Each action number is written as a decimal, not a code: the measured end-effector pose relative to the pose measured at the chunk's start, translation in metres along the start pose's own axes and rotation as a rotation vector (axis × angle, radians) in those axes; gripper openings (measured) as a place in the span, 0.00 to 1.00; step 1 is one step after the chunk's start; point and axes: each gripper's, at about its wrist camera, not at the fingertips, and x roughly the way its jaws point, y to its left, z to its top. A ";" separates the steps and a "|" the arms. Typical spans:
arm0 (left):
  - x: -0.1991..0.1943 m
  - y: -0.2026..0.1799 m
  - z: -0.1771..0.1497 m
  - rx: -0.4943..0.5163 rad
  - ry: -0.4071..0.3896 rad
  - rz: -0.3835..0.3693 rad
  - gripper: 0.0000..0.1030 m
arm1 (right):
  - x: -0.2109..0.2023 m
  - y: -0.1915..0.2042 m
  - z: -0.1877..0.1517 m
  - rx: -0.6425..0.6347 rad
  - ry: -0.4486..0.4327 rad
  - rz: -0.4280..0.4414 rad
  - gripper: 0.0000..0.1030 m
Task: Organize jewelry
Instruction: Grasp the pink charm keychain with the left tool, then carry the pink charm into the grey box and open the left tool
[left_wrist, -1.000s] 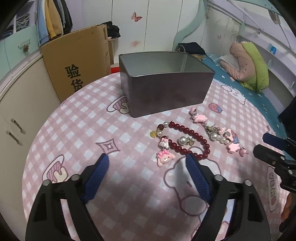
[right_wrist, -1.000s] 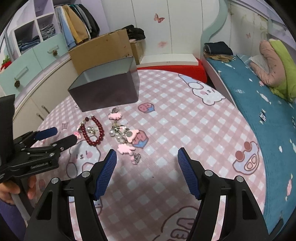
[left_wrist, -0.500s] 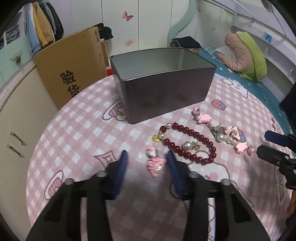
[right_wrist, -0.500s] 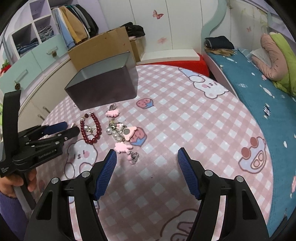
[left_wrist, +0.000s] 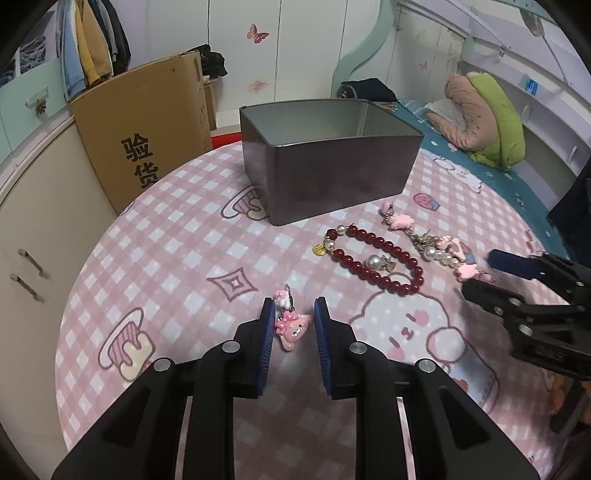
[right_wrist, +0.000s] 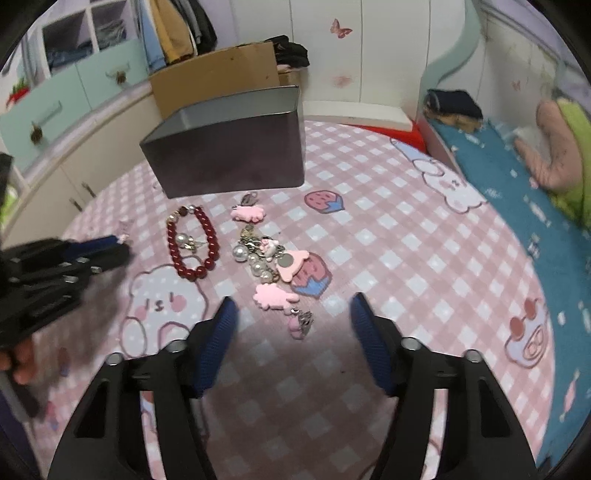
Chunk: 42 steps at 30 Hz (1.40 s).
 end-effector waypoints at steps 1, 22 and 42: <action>-0.003 0.001 0.000 -0.004 -0.005 -0.003 0.19 | 0.000 0.000 0.000 -0.003 0.001 -0.007 0.41; -0.044 -0.011 0.008 -0.002 -0.091 -0.112 0.19 | -0.041 -0.012 0.000 0.015 -0.076 0.021 0.16; -0.057 -0.006 0.110 0.012 -0.200 -0.185 0.19 | -0.059 -0.005 0.113 0.024 -0.212 0.160 0.16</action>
